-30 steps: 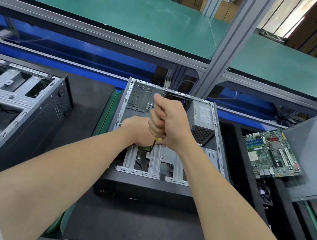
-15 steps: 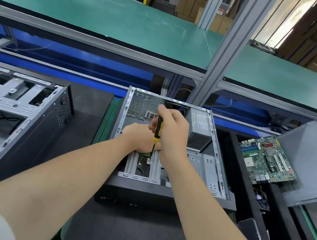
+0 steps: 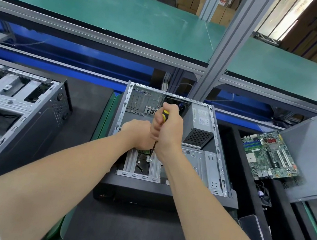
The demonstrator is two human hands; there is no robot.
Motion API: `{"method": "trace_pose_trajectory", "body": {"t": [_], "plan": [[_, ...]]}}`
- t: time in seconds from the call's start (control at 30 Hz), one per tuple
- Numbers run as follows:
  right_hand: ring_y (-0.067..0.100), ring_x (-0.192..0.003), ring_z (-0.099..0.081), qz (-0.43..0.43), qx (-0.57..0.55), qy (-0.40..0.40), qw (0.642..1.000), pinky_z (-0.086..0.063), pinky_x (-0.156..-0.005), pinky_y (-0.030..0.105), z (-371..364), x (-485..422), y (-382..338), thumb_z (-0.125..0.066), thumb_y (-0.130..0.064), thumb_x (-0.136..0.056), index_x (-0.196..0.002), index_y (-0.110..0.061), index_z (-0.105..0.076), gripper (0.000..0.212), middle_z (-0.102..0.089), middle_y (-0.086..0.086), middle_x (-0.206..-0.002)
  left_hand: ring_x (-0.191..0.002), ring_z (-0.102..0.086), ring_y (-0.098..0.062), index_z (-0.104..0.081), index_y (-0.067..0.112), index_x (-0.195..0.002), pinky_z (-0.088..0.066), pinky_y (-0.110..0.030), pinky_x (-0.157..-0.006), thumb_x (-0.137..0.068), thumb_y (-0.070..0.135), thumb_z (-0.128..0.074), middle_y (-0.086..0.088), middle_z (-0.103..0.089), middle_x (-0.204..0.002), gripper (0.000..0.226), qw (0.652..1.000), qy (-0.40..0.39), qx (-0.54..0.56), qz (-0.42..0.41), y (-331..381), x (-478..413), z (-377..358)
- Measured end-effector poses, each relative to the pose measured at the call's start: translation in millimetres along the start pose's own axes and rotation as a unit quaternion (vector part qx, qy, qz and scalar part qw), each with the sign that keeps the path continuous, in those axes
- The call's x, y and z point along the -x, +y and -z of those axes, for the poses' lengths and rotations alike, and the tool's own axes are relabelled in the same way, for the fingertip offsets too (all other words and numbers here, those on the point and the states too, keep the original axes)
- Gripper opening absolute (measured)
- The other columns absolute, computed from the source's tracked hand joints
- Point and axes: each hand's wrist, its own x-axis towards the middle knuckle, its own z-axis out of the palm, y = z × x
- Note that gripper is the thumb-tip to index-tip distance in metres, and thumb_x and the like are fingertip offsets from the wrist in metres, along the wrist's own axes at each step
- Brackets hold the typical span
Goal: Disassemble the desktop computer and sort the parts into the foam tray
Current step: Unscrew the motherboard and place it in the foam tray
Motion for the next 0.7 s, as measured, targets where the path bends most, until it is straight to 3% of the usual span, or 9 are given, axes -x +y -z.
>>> {"method": "trace_pose_trajectory", "body": {"t": [0.2,0.3,0.4,0.57,0.63,0.7], "plan": [[0.011,-0.040,-0.015,-0.066,-0.057,-0.231,0.969,-0.007,-0.042,0.026,20.5,-11.5,-3.8,-0.037,-0.030,-0.102,-0.051,-0.021,-0.037,0.052,-0.022,-0.006,-0.046,-0.058,-0.045,-0.010,-0.045,0.025,-0.066,-0.031,-0.025,-0.047,-0.091,0.027,-0.046,0.008,-0.050,-0.068,0.025,1.000,0.024,-0.017,-0.007,-2.5,-0.6,-1.2],[0.011,-0.040,-0.014,-0.082,-0.045,-0.281,0.955,-0.006,-0.042,0.027,19.4,-12.8,-5.9,-0.034,-0.029,-0.103,-0.050,-0.020,-0.039,0.054,-0.023,-0.007,-0.045,-0.075,-0.056,-0.018,-0.049,0.023,-0.074,-0.047,-0.029,-0.063,-0.096,0.031,-0.044,0.010,-0.049,-0.075,0.024,0.999,0.011,-0.025,-0.019,-4.1,-2.0,-3.9],[0.010,-0.039,-0.016,-0.086,-0.047,-0.301,0.948,-0.007,-0.042,0.026,19.2,-12.5,-6.8,-0.033,-0.028,-0.103,-0.051,-0.019,-0.041,0.053,-0.025,-0.007,-0.044,-0.101,-0.060,-0.023,-0.056,0.022,-0.092,-0.055,-0.039,-0.092,-0.099,0.033,-0.043,0.005,-0.056,-0.092,0.019,1.000,-0.006,-0.014,-0.021,-6.0,-1.5,-2.6],[0.015,-0.041,-0.025,-0.035,0.018,-0.294,0.955,-0.023,-0.043,0.025,19.0,-8.6,-7.6,-0.036,-0.031,-0.102,-0.069,-0.010,-0.058,0.045,-0.032,-0.002,-0.047,-0.092,-0.065,-0.034,-0.045,0.011,-0.068,-0.058,-0.045,-0.085,-0.092,0.022,-0.041,-0.013,-0.064,-0.082,0.026,0.999,0.018,-0.012,-0.027,-3.5,-2.7,-5.0],[0.023,-0.051,-0.046,-0.009,0.051,-0.257,0.965,-0.041,-0.053,0.031,19.6,-5.8,-9.9,-0.039,-0.032,-0.101,-0.084,-0.005,-0.066,0.042,-0.053,0.010,-0.058,-0.081,-0.061,-0.030,-0.044,0.018,-0.066,-0.058,-0.043,-0.082,-0.093,0.032,-0.037,-0.001,-0.054,-0.070,0.031,0.999,0.007,-0.037,-0.030,-2.1,-1.5,-3.8],[0.031,-0.072,-0.065,0.016,0.081,-0.211,0.974,-0.053,-0.072,0.042,21.4,-2.8,-13.4,-0.045,-0.028,-0.102,-0.097,-0.003,-0.070,0.036,-0.068,0.019,-0.079,-0.072,-0.058,-0.024,-0.046,0.024,-0.064,-0.057,-0.041,-0.079,-0.089,0.059,-0.027,0.003,-0.054,-0.068,0.047,0.998,0.010,-0.049,-0.045,-1.6,-1.0,-1.5]]}}
